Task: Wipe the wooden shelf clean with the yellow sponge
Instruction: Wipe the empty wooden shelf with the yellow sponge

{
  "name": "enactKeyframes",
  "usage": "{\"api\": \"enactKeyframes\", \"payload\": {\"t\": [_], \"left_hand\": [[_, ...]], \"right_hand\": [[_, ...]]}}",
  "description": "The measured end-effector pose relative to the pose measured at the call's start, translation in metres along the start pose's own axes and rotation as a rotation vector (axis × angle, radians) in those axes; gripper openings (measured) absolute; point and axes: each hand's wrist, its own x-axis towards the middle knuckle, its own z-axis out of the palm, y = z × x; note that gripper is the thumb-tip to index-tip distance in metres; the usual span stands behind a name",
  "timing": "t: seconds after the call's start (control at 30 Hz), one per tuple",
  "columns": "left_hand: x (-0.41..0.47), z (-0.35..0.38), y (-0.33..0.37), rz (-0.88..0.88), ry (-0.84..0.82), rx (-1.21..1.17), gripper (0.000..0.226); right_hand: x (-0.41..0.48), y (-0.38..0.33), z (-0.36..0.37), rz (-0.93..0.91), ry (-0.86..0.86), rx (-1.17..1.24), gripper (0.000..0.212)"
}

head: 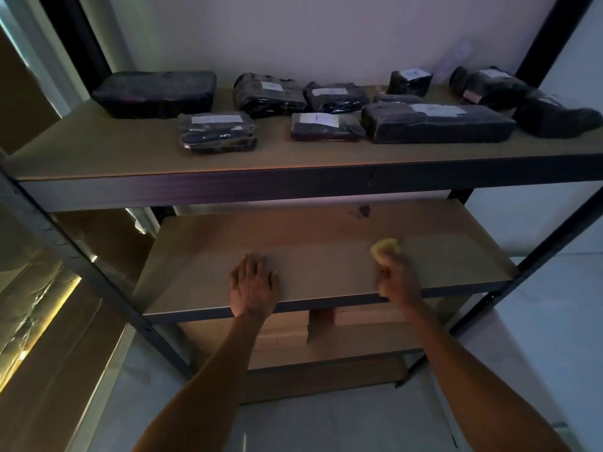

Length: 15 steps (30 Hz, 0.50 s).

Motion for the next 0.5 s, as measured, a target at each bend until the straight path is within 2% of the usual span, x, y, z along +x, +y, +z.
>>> {"api": "enactKeyframes", "payload": {"t": [0.1,0.13,0.17,0.23,0.3,0.37,0.4,0.43,0.5], "left_hand": [[-0.001,0.002,0.0,0.001,0.052,0.023,0.054],[0.0,0.002,-0.001,0.003,0.066,0.028,0.055],[0.0,0.003,-0.001,0.0,0.074,0.034,0.055],[0.003,0.003,-0.001,-0.007,0.067,0.054,0.058],[0.002,0.004,0.001,-0.02,0.062,0.066,0.057],[0.002,0.005,0.001,-0.02,0.072,0.078,0.057],[0.003,0.004,0.002,-0.022,0.073,0.078,0.057],[0.003,0.004,0.001,-0.023,0.076,0.077,0.057],[0.003,0.006,0.0,-0.032,0.086,0.067,0.061]], "right_hand": [[-0.031,-0.027,0.014,-0.386,-0.356,0.104,0.052],[-0.032,-0.028,0.011,-0.466,-0.421,0.148,0.054],[-0.021,-0.021,0.003,-0.481,-0.41,0.213,0.056],[0.02,0.009,-0.017,-0.359,-0.183,0.278,0.057],[0.067,0.049,-0.036,-0.117,0.014,0.157,0.06],[0.095,0.072,-0.035,0.161,0.028,-0.01,0.056],[0.099,0.073,-0.025,0.182,-0.024,-0.033,0.058],[0.094,0.067,-0.01,0.11,-0.094,-0.015,0.063],[0.073,0.05,0.021,-0.267,-0.276,0.082,0.07]]}}
